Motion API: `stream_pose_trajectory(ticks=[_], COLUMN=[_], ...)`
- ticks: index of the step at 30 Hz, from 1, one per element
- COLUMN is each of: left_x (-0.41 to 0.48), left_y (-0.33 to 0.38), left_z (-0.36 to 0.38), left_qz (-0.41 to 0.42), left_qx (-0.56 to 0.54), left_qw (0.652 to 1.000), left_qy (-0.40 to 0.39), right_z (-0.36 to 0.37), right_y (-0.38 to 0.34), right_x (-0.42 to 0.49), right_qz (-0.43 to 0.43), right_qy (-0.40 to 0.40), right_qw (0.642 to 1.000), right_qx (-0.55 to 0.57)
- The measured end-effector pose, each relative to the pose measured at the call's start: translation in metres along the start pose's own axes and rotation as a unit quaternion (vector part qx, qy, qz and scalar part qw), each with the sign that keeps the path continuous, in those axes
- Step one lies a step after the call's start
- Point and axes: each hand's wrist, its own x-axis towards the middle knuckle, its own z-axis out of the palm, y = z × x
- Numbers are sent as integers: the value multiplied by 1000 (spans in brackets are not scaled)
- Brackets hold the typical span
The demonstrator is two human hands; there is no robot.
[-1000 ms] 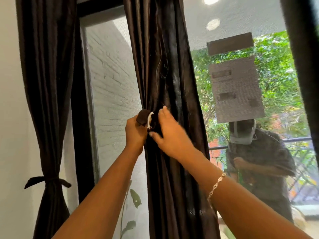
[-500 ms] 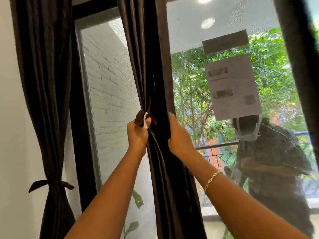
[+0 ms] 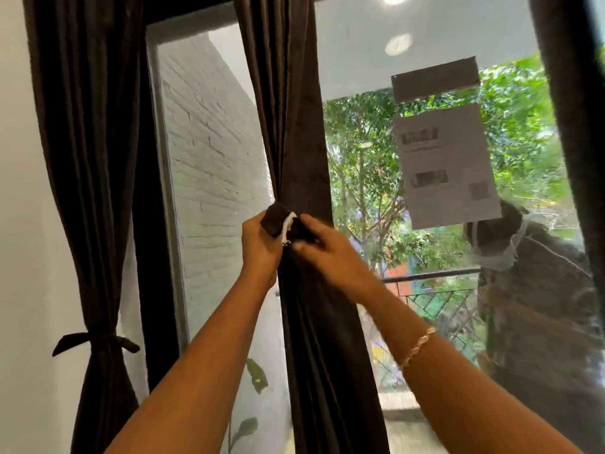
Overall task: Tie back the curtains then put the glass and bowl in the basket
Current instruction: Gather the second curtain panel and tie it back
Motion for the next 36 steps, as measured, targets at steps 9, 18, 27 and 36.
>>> stream_pose_trajectory(ticks=[9,18,27,36], left_x=[6,12,11,1], left_y=[2,-3,-16,-8], left_z=[-24,-37,-17,-1], left_qz=[-35,-23,45,-4], left_qx=[-100,-36,145,19], left_qw=[992,999,985,998], left_qy=[-67,1,78,55], right_z=[-46,-35,22,61], right_y=[32,32,5,-2], right_x=[59,62,19,-5], right_qz=[208,170,16,12], right_qy=[-73,-31,104,-1], right_qw=[914,952,971,959], right_qx=[340,252,-215,-282])
